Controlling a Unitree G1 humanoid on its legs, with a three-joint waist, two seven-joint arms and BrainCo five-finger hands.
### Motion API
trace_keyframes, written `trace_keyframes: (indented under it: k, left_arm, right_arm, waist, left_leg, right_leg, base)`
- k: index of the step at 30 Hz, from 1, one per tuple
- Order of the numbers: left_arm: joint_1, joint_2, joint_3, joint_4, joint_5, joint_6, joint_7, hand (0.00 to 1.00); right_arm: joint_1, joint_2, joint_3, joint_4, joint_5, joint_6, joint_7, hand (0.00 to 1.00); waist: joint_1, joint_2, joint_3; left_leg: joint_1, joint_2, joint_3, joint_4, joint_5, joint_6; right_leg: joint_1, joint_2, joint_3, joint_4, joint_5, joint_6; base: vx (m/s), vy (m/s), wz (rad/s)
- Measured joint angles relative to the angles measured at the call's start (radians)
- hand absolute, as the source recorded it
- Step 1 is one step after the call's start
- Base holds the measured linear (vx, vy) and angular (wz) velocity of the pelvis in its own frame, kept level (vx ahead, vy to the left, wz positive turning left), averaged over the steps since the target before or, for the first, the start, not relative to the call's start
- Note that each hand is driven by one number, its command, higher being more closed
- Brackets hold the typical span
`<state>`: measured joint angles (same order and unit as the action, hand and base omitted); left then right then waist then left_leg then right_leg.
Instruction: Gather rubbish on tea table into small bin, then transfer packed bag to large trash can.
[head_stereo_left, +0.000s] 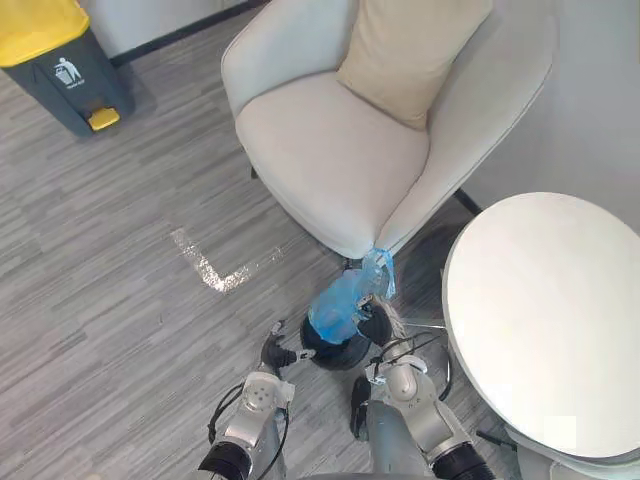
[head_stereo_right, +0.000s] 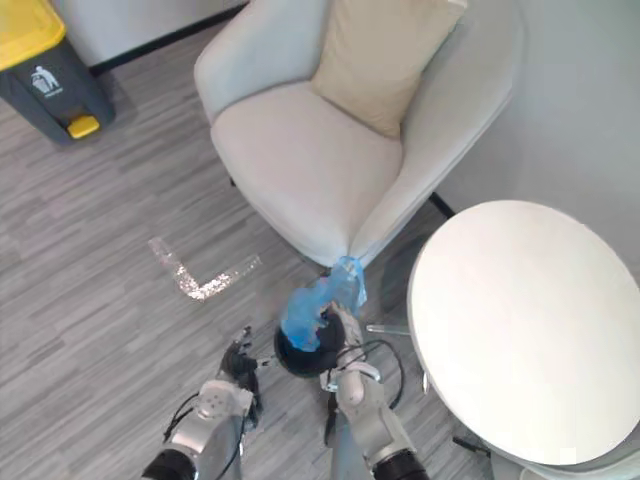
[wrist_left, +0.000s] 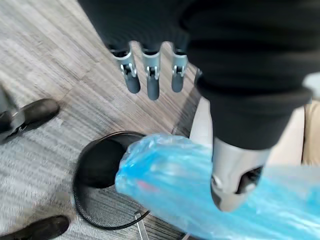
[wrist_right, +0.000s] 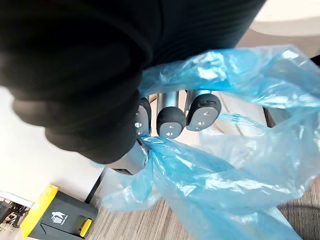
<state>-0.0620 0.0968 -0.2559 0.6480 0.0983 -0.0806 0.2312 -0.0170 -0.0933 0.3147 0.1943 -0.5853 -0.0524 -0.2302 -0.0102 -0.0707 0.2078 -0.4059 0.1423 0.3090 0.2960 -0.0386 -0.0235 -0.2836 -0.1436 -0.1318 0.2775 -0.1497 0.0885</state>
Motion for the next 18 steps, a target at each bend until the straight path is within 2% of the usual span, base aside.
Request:
trace_keyframes:
  k: [4,6,9,12,16,18]
  left_arm:
    - [0.012,0.036,-0.008,-0.02,0.018,-0.001,-0.009,0.0]
    - [0.042,0.053,-0.008,-0.084,0.019,-0.003,-0.021,0.0]
    - [0.077,0.05,-0.019,-0.147,0.019,-0.022,-0.038,0.0]
    - [0.101,0.057,-0.058,-0.27,0.03,-0.024,-0.042,0.0]
    - [0.113,0.064,-0.117,-0.39,0.101,-0.077,-0.043,0.0]
    - [0.113,0.073,-0.129,-0.408,0.119,-0.082,-0.042,0.0]
  right_arm:
    - [0.021,-0.034,-0.039,-0.013,0.047,-0.01,0.038,1.0]
    - [0.045,-0.044,-0.038,-0.045,0.065,-0.023,0.057,1.0]
    - [0.067,-0.071,-0.042,-0.107,0.085,-0.052,0.07,1.0]
    - [0.085,-0.082,-0.054,-0.154,0.121,-0.058,0.082,1.0]
    - [0.096,-0.114,-0.062,-0.227,0.214,-0.085,0.106,1.0]
    - [0.095,-0.115,-0.061,-0.25,0.256,-0.096,0.114,1.0]
  waist:
    - [-0.005,0.001,-0.031]
    - [-0.007,0.003,-0.067]
    - [-0.007,0.026,-0.105]
    - [-0.009,0.032,-0.112]
    - [-0.011,0.036,-0.146]
    - [-0.023,0.035,-0.148]
  left_leg:
    - [0.093,-0.016,-0.011,-0.062,0.011,-0.005]
    - [0.138,-0.023,-0.012,-0.112,0.026,-0.014]
    - [0.208,-0.035,-0.012,-0.21,0.068,-0.027]
    - [0.261,-0.037,-0.011,-0.27,0.089,-0.032]
    - [0.329,-0.061,-0.01,-0.402,0.136,-0.036]
    - [0.336,-0.065,-0.01,-0.406,0.14,-0.036]
  right_leg:
    - [0.115,0.003,-0.016,-0.08,0.028,0.003]
    - [0.149,0.007,-0.019,-0.12,0.046,0.004]
    - [0.185,0.017,-0.016,-0.161,0.079,0.001]
    - [0.214,0.025,-0.001,-0.173,0.088,-0.006]
    - [0.215,0.022,0.03,-0.203,0.086,-0.005]
    - [0.223,0.019,0.037,-0.212,0.085,-0.004]
  base:
    - [0.18,-0.02,0.08]
    - [0.09,-0.026,-0.02]
    - [0.05,-0.018,-0.11]
    - [-0.01,-0.003,-0.15]
    - [-0.06,0.015,-0.21]
    - [-0.06,0.026,-0.13]
